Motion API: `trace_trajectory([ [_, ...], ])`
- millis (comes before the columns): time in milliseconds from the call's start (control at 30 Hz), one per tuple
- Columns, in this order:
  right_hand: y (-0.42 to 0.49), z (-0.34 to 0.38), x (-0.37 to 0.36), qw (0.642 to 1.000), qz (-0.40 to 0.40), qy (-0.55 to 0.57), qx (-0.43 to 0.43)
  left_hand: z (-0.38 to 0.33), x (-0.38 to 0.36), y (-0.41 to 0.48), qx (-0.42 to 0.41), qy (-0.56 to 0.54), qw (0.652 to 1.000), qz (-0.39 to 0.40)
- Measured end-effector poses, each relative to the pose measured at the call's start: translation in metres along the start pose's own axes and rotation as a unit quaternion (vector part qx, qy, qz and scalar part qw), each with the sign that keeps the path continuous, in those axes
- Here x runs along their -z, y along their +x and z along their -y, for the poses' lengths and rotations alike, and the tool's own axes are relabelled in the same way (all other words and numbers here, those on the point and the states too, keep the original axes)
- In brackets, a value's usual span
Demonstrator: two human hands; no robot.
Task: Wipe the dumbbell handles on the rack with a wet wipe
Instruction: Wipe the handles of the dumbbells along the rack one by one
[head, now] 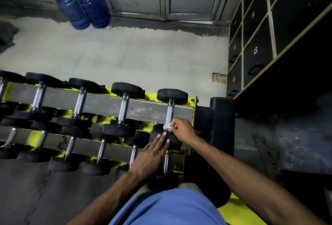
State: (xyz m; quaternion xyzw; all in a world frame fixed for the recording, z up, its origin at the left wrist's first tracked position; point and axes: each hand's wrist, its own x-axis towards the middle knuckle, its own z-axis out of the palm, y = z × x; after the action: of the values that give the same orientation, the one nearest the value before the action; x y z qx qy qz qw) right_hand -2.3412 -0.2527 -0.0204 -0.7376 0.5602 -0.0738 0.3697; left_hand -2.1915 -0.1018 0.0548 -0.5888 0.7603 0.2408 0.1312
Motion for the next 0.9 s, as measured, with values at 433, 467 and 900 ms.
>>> trace_trajectory([
  [433, 0.066, 0.023, 0.007, 0.702, 0.014, 0.642, -0.308, -0.002, 0.006, -0.002, -0.005, -0.002, 1.0, 0.008],
  [467, 0.07, 0.025, 0.009, 0.674, 0.007, 0.669, -0.314, -0.002, 0.006, -0.002, -0.005, -0.004, 1.0, 0.003],
  [900, 0.077, 0.023, 0.012, 0.693, -0.007, 0.639, -0.333, 0.009, -0.004, 0.003, -0.017, -0.004, 1.0, -0.014],
])
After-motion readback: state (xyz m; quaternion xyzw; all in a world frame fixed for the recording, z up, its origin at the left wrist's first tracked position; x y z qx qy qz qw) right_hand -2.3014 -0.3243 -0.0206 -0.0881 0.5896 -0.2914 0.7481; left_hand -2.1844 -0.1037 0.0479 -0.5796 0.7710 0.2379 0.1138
